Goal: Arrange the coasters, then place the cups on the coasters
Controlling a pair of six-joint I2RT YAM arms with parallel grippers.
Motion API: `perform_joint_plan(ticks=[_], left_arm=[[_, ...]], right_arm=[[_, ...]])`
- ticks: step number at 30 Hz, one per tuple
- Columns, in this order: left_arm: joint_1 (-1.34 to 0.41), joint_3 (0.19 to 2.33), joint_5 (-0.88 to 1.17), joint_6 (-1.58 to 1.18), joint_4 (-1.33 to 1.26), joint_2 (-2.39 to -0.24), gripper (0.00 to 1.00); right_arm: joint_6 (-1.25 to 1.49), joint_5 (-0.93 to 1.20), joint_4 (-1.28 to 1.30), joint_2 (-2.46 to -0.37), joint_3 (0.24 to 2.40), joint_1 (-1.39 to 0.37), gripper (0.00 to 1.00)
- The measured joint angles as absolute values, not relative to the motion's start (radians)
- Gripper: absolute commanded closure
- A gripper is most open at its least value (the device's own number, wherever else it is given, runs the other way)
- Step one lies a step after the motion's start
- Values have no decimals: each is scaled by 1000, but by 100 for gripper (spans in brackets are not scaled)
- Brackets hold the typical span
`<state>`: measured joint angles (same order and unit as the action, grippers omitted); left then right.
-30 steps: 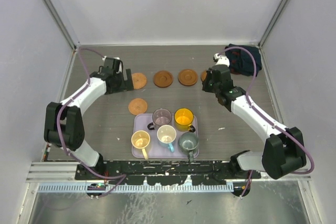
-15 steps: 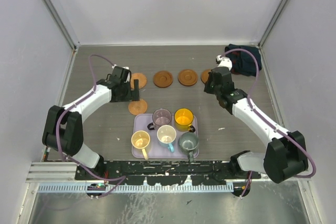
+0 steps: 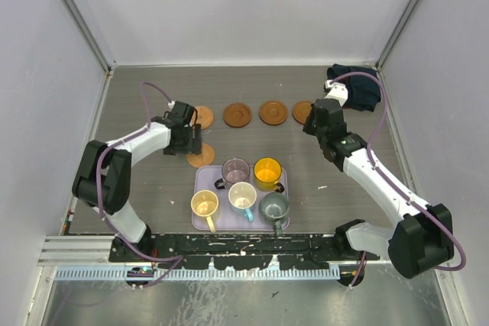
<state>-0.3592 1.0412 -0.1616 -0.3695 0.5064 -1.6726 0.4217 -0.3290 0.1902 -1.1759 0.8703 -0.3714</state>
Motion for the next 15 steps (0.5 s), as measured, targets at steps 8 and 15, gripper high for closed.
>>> perform_joint_plan(ticks=[8,15], left_arm=[[-359,1054,-207,-372,524,-1708,37],[-353,1105,-224,-377,558,-1748,49]], right_arm=[[422,-339,197,-1176,870,-371,97],[422,-340,208,-1176,870,-371,97]])
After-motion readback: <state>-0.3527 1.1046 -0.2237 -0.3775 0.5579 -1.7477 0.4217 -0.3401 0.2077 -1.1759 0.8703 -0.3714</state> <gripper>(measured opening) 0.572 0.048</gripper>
